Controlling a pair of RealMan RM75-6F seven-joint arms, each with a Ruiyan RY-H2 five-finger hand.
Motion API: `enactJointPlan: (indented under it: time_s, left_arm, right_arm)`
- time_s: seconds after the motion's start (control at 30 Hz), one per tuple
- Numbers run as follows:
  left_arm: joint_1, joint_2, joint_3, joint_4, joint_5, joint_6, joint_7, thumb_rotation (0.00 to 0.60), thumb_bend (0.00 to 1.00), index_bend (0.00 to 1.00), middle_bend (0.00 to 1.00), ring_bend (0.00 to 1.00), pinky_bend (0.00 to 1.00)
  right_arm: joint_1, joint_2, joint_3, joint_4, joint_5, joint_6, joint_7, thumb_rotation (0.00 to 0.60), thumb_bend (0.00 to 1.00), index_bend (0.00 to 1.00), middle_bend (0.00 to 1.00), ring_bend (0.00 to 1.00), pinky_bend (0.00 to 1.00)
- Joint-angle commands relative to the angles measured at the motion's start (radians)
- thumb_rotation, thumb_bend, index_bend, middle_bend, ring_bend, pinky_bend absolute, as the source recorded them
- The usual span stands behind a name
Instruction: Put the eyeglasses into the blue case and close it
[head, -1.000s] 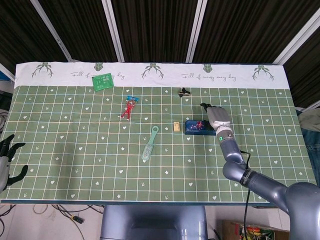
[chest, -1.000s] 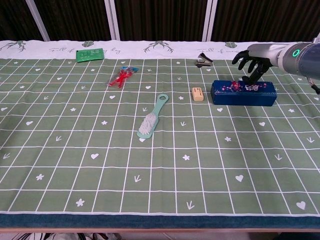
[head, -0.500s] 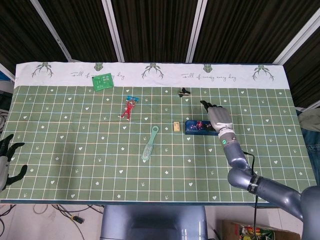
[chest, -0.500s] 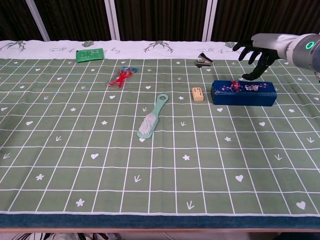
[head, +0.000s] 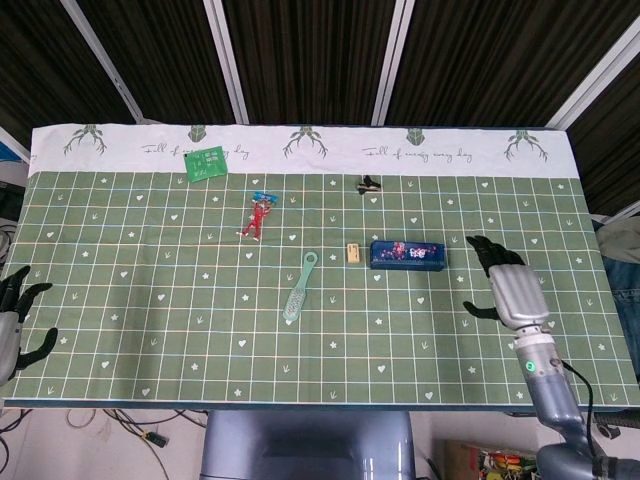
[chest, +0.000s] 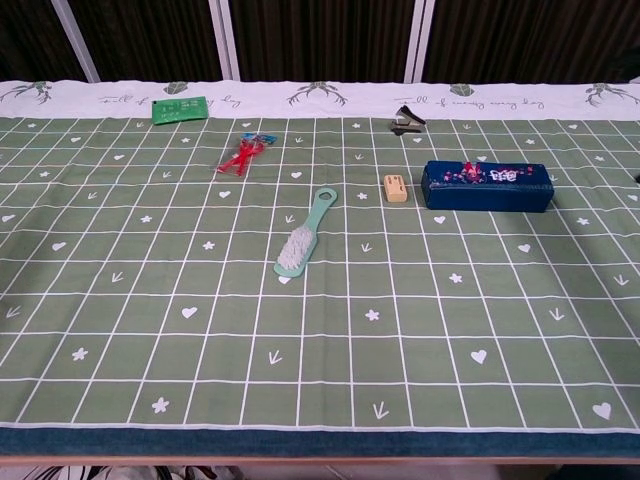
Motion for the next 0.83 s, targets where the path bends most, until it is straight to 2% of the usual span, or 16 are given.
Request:
enactJointPlan:
  time_s: [0.03, 0.17, 0.43, 0.83]
  left_arm:
    - [0.002, -0.006, -0.002, 0.003, 0.006, 0.010, 0.003, 0.600, 0.36, 0.15, 0.00, 0.00, 0.00]
    - [0.004, -0.014, -0.003, 0.011, 0.020, 0.025, 0.003, 0.600, 0.36, 0.13, 0.00, 0.00, 0.00]
    - [0.008, -0.021, -0.002, 0.025, 0.041, 0.045, -0.004, 0.600, 0.36, 0.13, 0.00, 0.00, 0.00]
    - [0.010, -0.018, -0.007, 0.047, 0.064, 0.060, -0.048, 0.600, 0.36, 0.13, 0.00, 0.00, 0.00]
  right_arm:
    - [-0.131, 0.013, -0.083, 0.022, -0.117, 0.159, 0.074, 0.600, 0.20, 0.10, 0.09, 0.14, 0.21]
    - [-0.214, -0.035, -0.118, 0.107, -0.180, 0.273, 0.086, 0.600, 0.16, 0.10, 0.06, 0.11, 0.20]
    - [-0.293, -0.108, -0.124, 0.201, -0.256, 0.403, 0.036, 0.600, 0.15, 0.09, 0.04, 0.09, 0.20]
    - [-0.326, -0.111, -0.142, 0.191, -0.332, 0.401, -0.075, 0.600, 0.15, 0.09, 0.04, 0.09, 0.20]
